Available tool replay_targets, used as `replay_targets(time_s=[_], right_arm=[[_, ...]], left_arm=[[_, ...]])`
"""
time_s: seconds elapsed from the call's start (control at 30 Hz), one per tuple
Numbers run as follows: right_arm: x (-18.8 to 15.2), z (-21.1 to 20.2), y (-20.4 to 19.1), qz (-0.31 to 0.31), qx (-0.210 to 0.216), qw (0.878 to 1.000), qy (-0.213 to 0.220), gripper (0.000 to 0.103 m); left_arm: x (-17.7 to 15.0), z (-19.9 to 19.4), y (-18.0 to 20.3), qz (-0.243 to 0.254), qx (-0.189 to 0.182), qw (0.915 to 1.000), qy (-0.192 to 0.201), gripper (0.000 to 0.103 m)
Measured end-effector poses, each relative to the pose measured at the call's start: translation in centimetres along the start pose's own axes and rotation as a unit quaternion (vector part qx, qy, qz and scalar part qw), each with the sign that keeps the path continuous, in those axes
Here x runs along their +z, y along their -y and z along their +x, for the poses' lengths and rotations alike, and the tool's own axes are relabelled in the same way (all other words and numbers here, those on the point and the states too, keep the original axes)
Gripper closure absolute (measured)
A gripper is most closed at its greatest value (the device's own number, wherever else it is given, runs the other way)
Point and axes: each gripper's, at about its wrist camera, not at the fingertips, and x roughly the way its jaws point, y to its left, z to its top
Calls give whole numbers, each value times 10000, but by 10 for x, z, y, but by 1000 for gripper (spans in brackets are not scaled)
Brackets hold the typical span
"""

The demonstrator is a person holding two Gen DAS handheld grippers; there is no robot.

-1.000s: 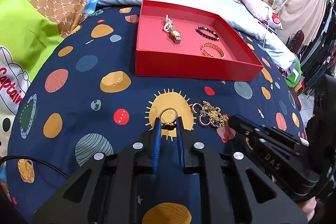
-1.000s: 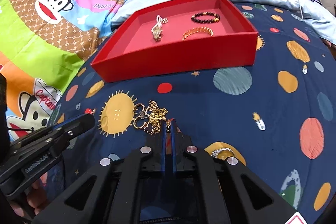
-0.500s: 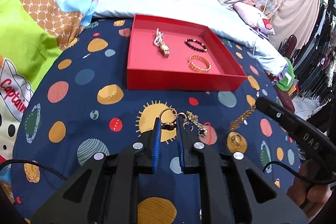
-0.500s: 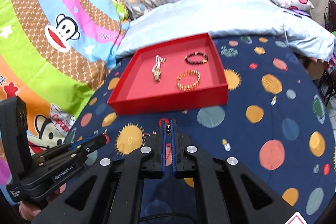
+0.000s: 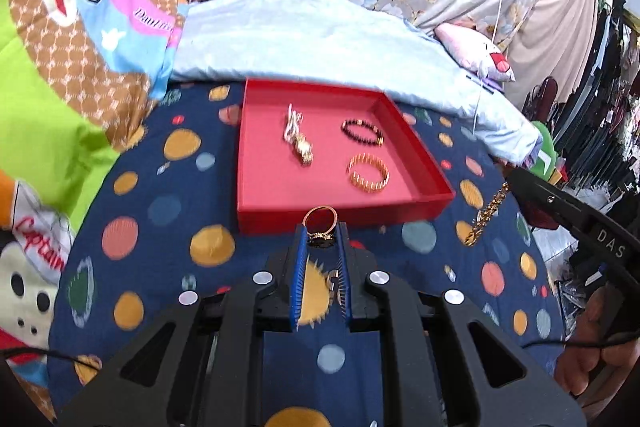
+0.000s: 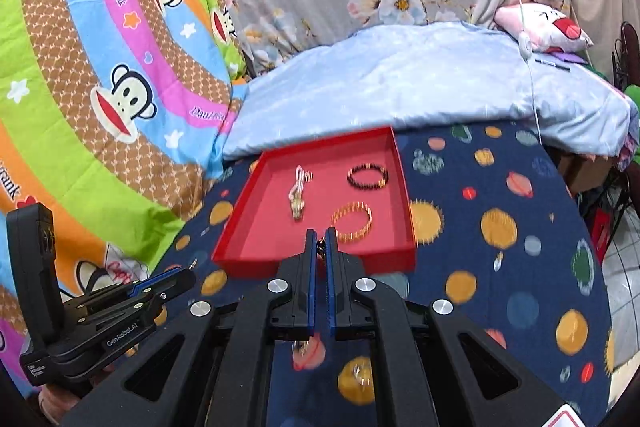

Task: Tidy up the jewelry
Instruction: 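Lift the gold ring with the left gripper toward the red tray while the right gripper grasps a gold chain, then open both grippers to drop the ring and chain into the red tray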

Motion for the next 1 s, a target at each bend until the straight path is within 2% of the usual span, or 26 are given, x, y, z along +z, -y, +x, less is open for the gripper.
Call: replay_targets(time_s=[0.2, 0.33, 0.6, 0.8, 0.83, 0.93, 1.0], right_arm=[[27, 22, 3, 7, 6, 9999, 125, 100], [39, 47, 4, 34, 63, 10000, 28, 100], [33, 90, 1, -35, -13, 9995, -318, 100], [28, 101, 1, -62, -26, 9992, -401, 99], [29, 101, 1, -66, -34, 9992, -384, 98], [30, 99, 0, -87, -62, 9994, -331, 96], [31, 97, 1, -76, -66, 9995, -301, 96]], left_arm=[[33, 16, 8, 157, 1, 9997, 196, 89], [51, 37, 12, 226, 8, 9996, 195, 89], [64, 84, 8, 183, 89, 9998, -84, 89], [65, 96, 0, 91, 175, 9997, -141, 89], [65, 97, -1, 69, 205, 9997, -136, 87], [66, 97, -5, -3, 302, 9995, -114, 73], [67, 95, -7, -33, 337, 9994, -95, 70]])
